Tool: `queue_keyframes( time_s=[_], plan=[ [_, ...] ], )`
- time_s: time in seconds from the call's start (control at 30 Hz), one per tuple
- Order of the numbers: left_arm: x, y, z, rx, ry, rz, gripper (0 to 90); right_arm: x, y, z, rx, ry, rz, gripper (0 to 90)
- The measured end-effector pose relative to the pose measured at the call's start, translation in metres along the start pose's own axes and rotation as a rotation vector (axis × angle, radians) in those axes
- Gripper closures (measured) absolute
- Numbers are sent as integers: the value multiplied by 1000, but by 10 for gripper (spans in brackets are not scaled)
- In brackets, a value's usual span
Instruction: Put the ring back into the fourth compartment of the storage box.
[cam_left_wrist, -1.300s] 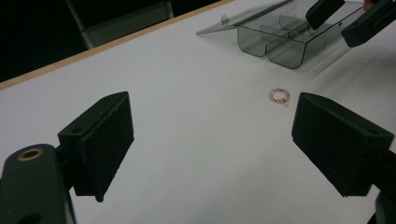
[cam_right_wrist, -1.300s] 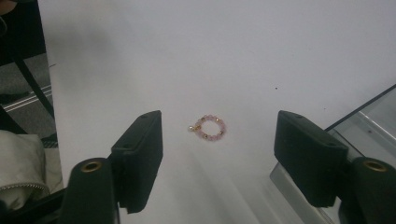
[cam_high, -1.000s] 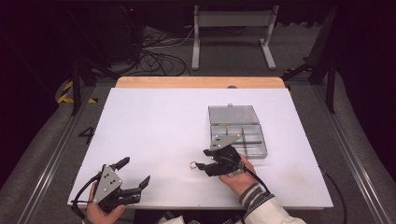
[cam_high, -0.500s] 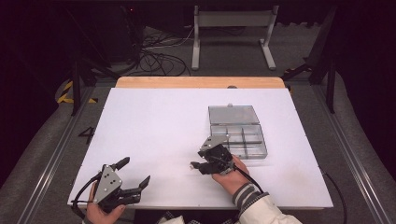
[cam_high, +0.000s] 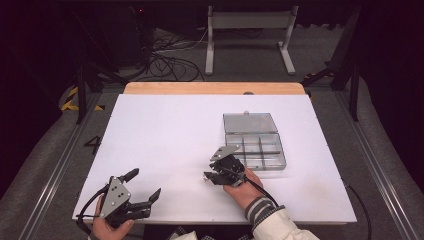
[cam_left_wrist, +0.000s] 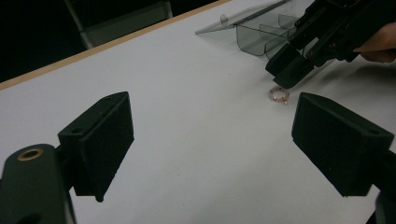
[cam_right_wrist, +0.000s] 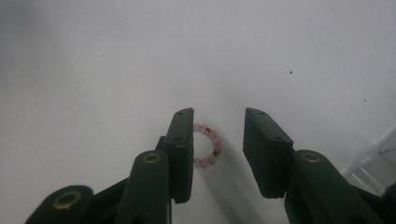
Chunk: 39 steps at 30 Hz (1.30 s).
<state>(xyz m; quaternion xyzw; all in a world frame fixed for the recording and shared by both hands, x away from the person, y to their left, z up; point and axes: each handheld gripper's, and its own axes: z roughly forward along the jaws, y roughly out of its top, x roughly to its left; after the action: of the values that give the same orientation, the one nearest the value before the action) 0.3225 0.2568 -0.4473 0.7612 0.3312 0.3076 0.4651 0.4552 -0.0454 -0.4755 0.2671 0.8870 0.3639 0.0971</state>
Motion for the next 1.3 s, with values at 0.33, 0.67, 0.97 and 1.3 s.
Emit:
queue_keyframes(
  time_s=[0.33,0.67,0.97,1.3],
  plan=[
    [0,0,0,-1,-1,1,137,1,0,7,19,-8,-4,731],
    [0,0,0,-2,-3,2,137,0,-1,11,27,1,0,812],
    [0,0,0,-2,-2,5,138,0,-1,11,28,-18,-9,866],
    [0,0,0,-3,0,4,138,2,0,10,33,-24,-22,875]
  ],
)
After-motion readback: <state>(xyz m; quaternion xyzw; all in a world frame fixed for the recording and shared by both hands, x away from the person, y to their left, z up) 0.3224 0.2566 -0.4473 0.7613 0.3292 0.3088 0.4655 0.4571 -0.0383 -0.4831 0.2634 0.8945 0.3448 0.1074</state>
